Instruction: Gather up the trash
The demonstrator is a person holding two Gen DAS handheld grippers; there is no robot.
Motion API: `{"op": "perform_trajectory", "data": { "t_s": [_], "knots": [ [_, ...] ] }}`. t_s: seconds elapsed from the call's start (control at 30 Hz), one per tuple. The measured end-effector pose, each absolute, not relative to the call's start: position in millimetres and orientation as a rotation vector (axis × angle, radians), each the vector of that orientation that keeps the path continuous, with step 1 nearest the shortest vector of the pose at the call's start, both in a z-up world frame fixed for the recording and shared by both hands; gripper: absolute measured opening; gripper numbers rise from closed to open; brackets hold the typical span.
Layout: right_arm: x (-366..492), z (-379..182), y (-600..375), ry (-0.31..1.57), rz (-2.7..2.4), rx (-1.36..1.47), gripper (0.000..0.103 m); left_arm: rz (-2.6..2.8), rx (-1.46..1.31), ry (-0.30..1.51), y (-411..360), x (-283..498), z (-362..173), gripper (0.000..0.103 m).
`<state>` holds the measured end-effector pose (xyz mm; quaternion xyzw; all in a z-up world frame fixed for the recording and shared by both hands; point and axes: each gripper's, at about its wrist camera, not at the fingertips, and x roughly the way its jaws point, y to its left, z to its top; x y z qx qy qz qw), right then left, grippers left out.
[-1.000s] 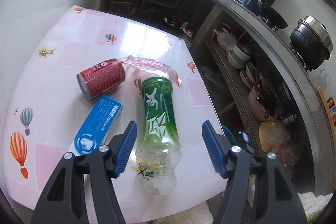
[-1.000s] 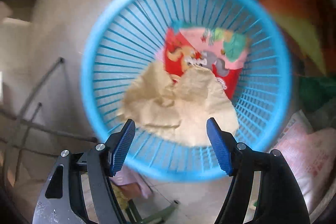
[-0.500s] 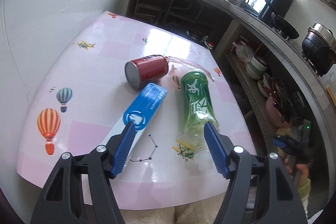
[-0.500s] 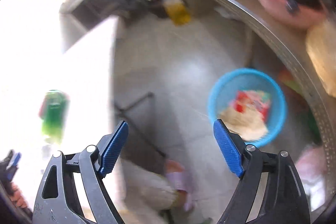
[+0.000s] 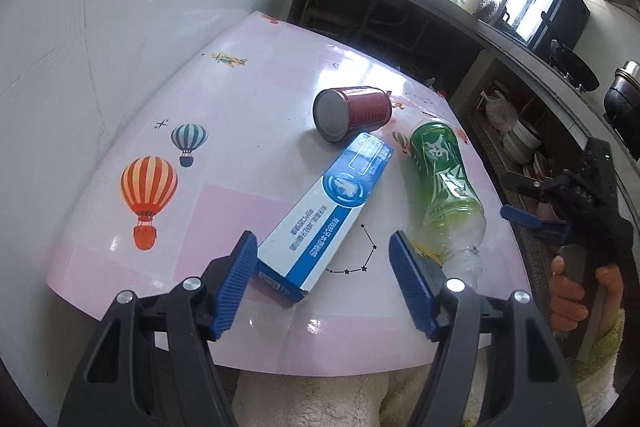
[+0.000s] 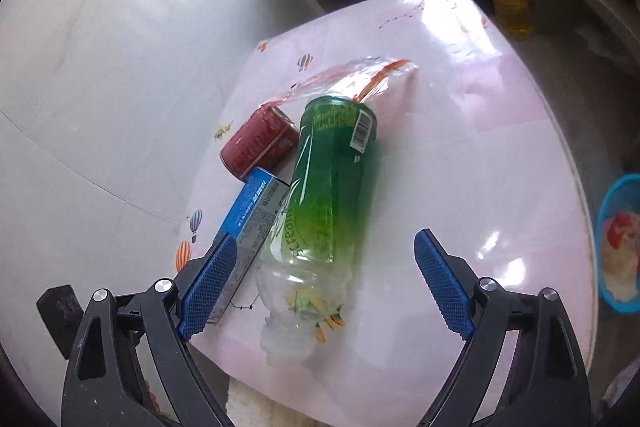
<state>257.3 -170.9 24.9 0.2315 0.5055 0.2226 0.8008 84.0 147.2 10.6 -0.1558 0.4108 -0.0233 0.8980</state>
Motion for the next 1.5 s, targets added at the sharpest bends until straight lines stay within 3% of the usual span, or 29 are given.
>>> {"op": "perform_trajectory", "data": {
  "t_s": [0.2,0.33,0.67,1.2,1.3,1.5],
  "knots": [
    [284,3,-124,1.167,0.451,0.428,0.084,-0.05,-0.364,0.86,158,80,3,0.066],
    [280,-1,-109,1.212,0.473,0.446,0.066,-0.06,-0.383,0.866,162,82,-2,0.066],
    [240,0,-114,1.265,0.515,0.378,0.066,-0.094,-0.367,0.873,161,97,-8,0.066],
    [198,-1,-165,1.229,0.432,0.477,0.066,-0.151,-0.084,0.988,121,165,-45,0.067],
    [195,2,-170,1.217,0.44,0.486,0.066,-0.161,-0.074,1.007,117,166,-46,0.058],
    [188,10,-191,1.205,0.467,0.485,0.066,-0.174,-0.116,1.041,109,144,-42,0.052]
  ]
}}
